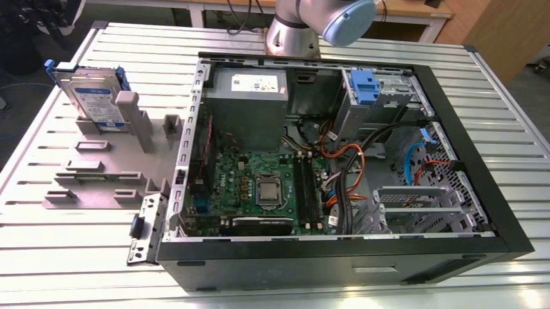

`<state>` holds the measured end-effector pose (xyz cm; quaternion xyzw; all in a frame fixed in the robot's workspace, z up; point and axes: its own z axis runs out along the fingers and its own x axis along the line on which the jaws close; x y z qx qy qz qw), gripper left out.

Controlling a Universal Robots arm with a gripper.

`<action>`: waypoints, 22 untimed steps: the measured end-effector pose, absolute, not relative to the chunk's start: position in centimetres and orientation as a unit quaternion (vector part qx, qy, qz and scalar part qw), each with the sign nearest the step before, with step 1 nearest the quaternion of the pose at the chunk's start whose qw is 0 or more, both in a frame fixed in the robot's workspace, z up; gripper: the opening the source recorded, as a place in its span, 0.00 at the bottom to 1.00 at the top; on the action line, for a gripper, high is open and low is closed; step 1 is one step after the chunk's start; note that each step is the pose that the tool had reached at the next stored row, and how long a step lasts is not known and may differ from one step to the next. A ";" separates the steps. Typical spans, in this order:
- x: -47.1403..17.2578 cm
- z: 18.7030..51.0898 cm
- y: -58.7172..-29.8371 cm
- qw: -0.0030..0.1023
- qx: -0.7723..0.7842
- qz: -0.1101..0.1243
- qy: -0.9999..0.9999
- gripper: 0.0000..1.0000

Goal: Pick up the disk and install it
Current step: 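Reach for the disk, then pick up the disk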

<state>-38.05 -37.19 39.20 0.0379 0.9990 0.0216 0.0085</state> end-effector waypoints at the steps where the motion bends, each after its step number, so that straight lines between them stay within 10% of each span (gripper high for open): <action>1: -38.2 39.2 -37.1 0.008 0.038 0.021 0.999 0.11; 22: -42.0 39.0 -34.7 0.007 0.038 0.021 0.999 0.11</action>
